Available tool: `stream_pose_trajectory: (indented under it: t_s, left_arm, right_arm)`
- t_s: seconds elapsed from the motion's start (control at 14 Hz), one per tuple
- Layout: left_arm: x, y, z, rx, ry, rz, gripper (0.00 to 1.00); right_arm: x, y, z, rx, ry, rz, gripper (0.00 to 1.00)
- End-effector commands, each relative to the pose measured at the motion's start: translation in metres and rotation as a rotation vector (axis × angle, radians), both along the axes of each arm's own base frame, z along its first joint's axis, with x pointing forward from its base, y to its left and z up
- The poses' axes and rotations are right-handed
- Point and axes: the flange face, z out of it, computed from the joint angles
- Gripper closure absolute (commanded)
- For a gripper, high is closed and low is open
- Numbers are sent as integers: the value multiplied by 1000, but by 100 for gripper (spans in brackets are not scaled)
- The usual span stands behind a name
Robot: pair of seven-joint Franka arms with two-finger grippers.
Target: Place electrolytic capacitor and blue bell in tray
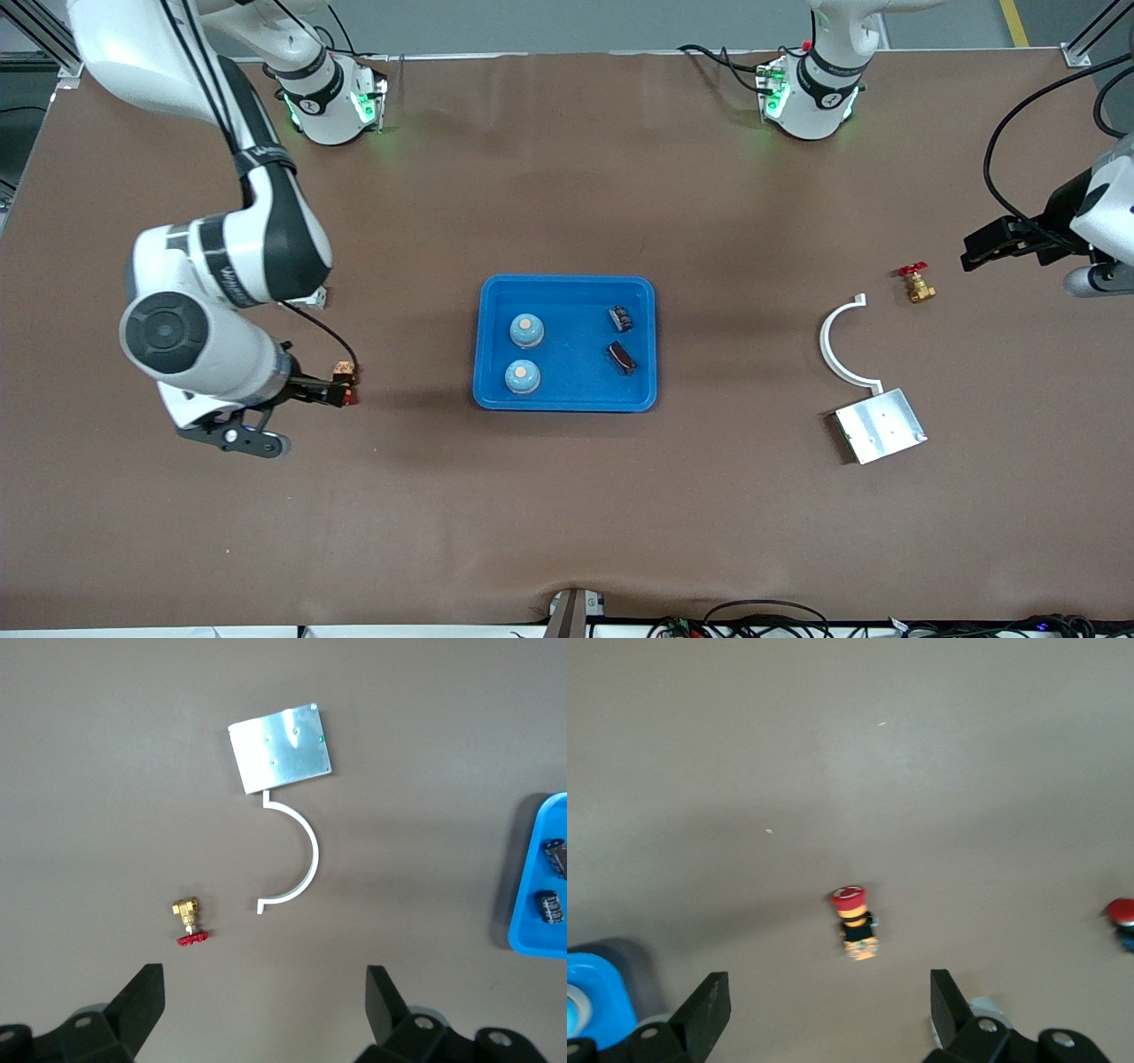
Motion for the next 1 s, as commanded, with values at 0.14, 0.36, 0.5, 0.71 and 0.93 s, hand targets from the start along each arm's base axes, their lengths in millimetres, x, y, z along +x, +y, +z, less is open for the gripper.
stream_pose_trajectory:
  t_s: [0.14,0.36,0.5,0.71,0.93]
  left_arm:
    - [0,-4,26,-12,-34,-18,0]
    - [1,-6,35,-12,-52,-23,0]
    - [1,-7,42,-14,-66,-25,0]
    - [2,-8,45,-10,-43,-26,0]
    - [0,-8,46,-21,-14,-24,0]
  right_arm:
    - [-17,-42,39,25,15,79,0]
    - [-32,-66,69,42,-2,105,0]
    - [-46,-93,87,76,-10,113,0]
    - [-69,-136,117,117,-21,151,0]
    - [-86,-149,148,114,-33,139,0]
